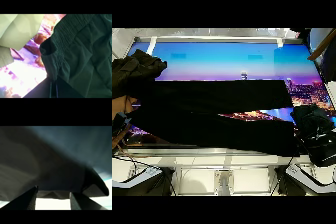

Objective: Fold the clothes and pants, and hang the long-sleeved shirts on hangers.

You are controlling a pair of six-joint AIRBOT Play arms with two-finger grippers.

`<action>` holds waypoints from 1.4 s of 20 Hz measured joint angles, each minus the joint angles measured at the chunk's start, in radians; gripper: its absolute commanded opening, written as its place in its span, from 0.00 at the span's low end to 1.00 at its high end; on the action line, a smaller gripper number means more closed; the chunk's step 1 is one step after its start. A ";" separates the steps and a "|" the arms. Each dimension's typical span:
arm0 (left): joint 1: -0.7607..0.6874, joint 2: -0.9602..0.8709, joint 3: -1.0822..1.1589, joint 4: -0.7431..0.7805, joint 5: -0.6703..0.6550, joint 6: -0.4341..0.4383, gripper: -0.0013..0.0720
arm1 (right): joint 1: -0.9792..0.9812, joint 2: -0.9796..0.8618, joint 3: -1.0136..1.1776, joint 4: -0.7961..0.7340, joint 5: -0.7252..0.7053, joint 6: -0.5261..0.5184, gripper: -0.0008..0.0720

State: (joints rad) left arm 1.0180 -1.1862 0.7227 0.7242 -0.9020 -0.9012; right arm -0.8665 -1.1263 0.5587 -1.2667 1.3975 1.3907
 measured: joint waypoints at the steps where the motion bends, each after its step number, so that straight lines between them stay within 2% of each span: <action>1: 0.000 0.000 0.000 0.000 0.000 0.000 0.03 | 0.000 -0.008 0.000 0.004 -0.005 0.009 0.63; 3: 0.000 0.000 0.000 0.000 0.000 0.000 0.03 | 0.000 -0.020 0.000 0.006 -0.013 0.026 0.62; 5: 0.000 0.000 0.000 0.001 0.000 0.000 0.03 | 0.000 -0.027 0.000 0.006 -0.020 0.039 0.51; 6: 0.000 0.000 0.000 0.001 0.000 0.000 0.03 | 0.000 -0.029 0.000 0.006 -0.020 0.043 0.51; 7: 0.000 0.000 0.000 0.001 0.000 0.000 0.03 | 0.000 -0.031 0.000 0.006 -0.022 0.047 0.43; 9: 0.000 0.000 0.000 0.001 0.000 0.000 0.03 | 0.000 -0.032 0.000 0.005 -0.024 0.051 0.19; 10: 0.000 0.000 0.000 0.001 0.000 0.000 0.03 | 0.000 -0.033 0.000 0.004 -0.024 0.053 0.11; 13: 0.000 0.000 0.000 0.001 0.000 0.000 0.03 | 0.000 -0.034 0.000 -0.005 -0.025 0.050 0.02; 20: 0.000 0.004 0.004 0.001 -0.004 0.000 0.03 | 0.000 -0.022 0.028 0.013 0.011 -0.014 0.02; 25: 0.000 0.056 0.071 0.003 -0.069 0.000 0.03 | 0.000 0.089 0.222 0.111 0.114 -0.068 0.02; 28: -0.020 0.082 0.150 0.004 -0.117 -0.036 0.03 | 0.009 0.137 0.345 0.168 0.139 -0.070 0.02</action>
State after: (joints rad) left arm 0.9981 -1.1038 0.8722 0.7284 -1.0187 -0.9375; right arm -0.8574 -0.9890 0.9039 -1.0988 1.5368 1.3209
